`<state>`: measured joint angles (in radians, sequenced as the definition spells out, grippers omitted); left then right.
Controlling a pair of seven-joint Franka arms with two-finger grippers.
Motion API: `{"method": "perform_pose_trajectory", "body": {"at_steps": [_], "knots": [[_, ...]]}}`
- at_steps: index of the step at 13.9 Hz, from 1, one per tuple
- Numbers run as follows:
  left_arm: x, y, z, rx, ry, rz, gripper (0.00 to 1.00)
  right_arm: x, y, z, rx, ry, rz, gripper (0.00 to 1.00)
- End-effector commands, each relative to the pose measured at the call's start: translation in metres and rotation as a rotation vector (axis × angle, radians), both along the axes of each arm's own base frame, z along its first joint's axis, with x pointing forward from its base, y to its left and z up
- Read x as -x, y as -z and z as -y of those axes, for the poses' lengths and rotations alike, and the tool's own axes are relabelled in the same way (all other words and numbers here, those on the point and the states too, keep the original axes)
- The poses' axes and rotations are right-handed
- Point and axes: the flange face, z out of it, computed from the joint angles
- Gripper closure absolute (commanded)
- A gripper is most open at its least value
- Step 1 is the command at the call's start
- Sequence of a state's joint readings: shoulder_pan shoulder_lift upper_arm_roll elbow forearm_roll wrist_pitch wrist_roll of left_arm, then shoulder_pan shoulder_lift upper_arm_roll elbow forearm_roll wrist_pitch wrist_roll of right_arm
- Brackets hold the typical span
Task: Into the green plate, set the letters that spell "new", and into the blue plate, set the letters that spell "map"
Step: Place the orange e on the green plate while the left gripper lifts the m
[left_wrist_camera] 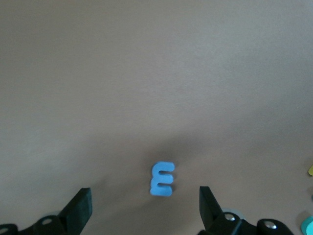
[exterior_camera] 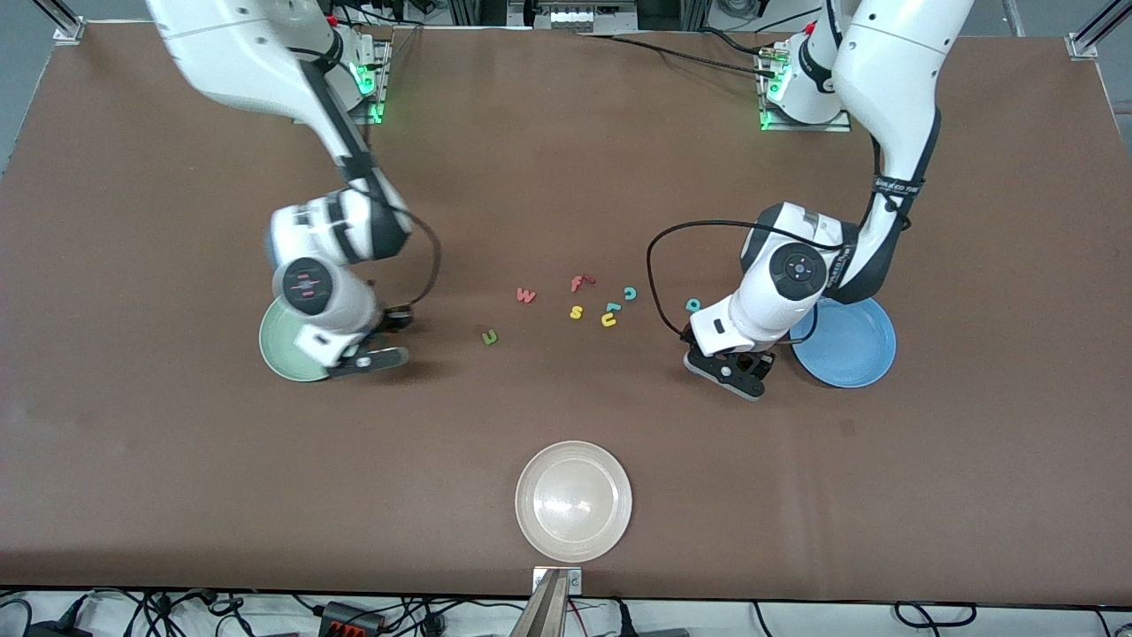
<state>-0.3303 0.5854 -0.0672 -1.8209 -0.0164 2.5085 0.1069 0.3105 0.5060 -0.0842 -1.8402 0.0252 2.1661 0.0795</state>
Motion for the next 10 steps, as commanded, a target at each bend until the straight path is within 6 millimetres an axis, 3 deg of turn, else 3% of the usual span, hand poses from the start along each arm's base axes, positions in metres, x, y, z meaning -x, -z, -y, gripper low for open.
{"method": "perform_pose_trajectory", "body": {"at_steps": [1,2,6,8,9,10], "knots": [[-0.001,0.016,-0.003,-0.003,0.048,0.021,0.09,0.004,-0.027,0.059,-0.022,0.038,-0.058,0.98],[0.002,0.024,-0.004,-0.008,0.054,0.01,0.11,0.009,-0.021,0.078,-0.019,0.068,-0.088,0.97],[0.012,0.044,0.01,-0.01,0.076,0.002,0.26,0.036,0.023,0.082,-0.012,0.089,-0.085,0.96],[0.015,0.054,0.01,-0.009,0.085,0.007,0.44,0.037,0.041,0.082,-0.009,0.089,-0.085,0.95],[0.014,0.056,0.009,-0.009,0.098,0.01,0.53,0.036,0.045,0.081,-0.009,0.087,-0.077,0.92],[0.013,0.056,0.007,-0.009,0.119,0.019,0.62,0.035,0.048,0.081,-0.01,0.085,-0.068,0.69]]}}
